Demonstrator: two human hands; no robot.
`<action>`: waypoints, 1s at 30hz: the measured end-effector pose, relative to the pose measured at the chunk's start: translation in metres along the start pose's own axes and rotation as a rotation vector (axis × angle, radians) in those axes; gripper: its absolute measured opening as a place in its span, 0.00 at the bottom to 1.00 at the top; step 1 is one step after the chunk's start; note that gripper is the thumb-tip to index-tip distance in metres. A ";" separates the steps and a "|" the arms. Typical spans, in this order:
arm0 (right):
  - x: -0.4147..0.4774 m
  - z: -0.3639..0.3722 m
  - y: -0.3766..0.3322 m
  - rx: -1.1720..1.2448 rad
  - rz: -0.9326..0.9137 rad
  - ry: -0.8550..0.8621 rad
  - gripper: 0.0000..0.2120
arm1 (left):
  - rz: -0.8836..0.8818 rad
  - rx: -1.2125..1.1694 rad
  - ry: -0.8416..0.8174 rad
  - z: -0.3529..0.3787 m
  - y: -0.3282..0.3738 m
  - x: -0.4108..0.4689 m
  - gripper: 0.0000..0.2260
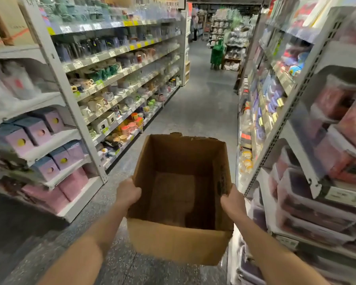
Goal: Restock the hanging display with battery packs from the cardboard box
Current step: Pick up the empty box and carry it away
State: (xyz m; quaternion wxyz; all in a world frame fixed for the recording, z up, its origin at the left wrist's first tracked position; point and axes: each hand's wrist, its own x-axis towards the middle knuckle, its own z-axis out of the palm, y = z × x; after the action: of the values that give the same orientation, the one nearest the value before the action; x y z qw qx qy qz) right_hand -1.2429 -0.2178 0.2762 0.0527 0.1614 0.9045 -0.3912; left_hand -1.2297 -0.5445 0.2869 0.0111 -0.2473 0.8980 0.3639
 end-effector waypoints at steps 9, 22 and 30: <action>0.100 0.025 0.013 0.014 0.152 0.070 0.21 | 0.054 0.008 -0.113 0.067 0.034 0.113 0.12; 0.348 0.140 0.033 0.134 0.410 -0.102 0.26 | -0.164 0.121 -0.173 0.198 0.056 0.342 0.10; 0.466 0.213 0.067 0.155 0.490 -0.067 0.23 | -0.138 0.226 -0.271 0.299 0.046 0.467 0.17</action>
State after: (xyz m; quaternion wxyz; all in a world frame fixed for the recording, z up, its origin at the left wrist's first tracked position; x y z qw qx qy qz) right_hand -1.6660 -0.2123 -0.0193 0.1633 0.3663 0.8033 -0.4402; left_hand -1.7079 -0.5226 0.0037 0.1845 -0.2541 0.9044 0.2889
